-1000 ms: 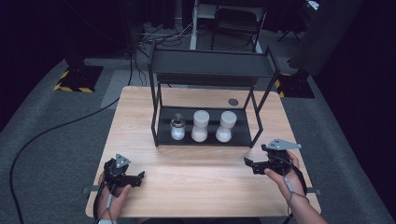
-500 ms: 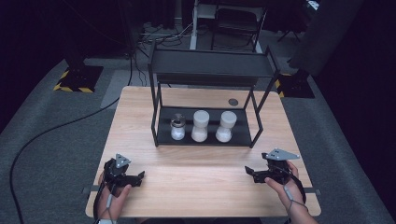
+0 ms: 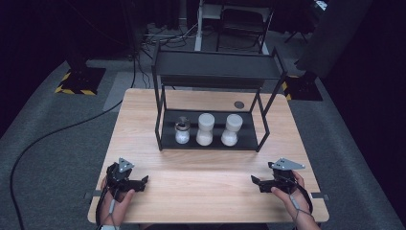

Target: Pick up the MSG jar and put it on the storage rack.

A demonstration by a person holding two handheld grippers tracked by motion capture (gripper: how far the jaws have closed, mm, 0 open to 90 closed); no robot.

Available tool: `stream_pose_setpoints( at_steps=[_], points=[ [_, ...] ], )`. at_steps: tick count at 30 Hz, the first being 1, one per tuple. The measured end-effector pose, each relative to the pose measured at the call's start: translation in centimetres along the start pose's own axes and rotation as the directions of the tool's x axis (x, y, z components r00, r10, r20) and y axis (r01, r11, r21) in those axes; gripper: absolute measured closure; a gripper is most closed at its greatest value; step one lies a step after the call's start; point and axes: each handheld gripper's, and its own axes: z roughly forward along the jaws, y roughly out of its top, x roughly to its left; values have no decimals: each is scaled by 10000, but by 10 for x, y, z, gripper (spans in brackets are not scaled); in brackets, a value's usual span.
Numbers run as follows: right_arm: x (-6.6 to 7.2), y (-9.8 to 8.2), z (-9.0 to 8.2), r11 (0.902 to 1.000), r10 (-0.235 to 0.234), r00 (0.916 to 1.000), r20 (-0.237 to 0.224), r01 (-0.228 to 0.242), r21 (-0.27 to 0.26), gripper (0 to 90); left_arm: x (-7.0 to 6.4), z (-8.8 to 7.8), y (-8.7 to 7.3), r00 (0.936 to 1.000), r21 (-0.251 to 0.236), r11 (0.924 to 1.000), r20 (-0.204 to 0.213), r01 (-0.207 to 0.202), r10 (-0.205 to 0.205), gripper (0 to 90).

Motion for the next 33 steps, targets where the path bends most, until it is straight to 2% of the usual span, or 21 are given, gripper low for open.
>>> stream_pose_setpoints(
  at_steps=[18,30,33],
  points=[
    [-1,-20,10,9991,93,9998,196,-102,423,49,0,0,0,10000,3,10000,0,1,-1,3],
    [6,-21,14,9958,-272,9988,398,236,879,43,0,0,0,10000,-2,10000,0,2,-2,3],
    [6,-20,14,9956,-169,9990,422,129,924,36,0,0,0,10000,4,10000,0,0,0,2]
  ],
)
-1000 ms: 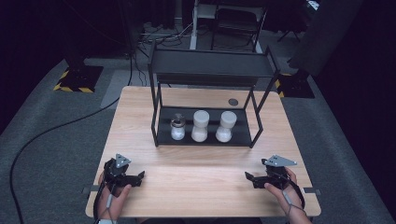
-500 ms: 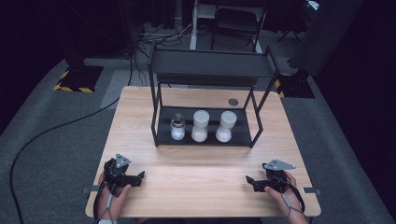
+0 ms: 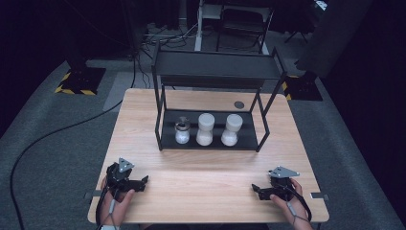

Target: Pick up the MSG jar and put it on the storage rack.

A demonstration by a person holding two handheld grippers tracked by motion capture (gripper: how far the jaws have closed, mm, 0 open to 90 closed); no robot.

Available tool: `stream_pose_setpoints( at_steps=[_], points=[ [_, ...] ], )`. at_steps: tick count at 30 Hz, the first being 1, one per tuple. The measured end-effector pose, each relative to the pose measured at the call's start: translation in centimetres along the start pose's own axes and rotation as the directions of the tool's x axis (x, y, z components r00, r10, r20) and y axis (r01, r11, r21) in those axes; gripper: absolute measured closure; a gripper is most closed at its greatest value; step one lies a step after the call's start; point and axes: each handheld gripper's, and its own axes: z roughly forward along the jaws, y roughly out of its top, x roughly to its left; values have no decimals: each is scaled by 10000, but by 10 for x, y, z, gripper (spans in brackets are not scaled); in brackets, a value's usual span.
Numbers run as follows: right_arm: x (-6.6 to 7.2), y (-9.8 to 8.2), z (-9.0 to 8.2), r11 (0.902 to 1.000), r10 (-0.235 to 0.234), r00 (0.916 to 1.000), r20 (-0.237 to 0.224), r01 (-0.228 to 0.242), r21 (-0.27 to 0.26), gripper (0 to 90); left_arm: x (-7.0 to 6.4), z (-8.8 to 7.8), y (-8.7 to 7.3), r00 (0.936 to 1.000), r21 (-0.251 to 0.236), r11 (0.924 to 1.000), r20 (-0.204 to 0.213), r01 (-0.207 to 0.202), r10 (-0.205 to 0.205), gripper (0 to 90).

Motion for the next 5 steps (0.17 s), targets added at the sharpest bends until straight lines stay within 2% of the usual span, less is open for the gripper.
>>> stream_pose_setpoints(
  at_steps=[5],
  points=[
    [0,0,0,10000,5,10000,10,-5,1,36,0,0,0,10000,4,10000,2,-5,5,3]
  ],
)
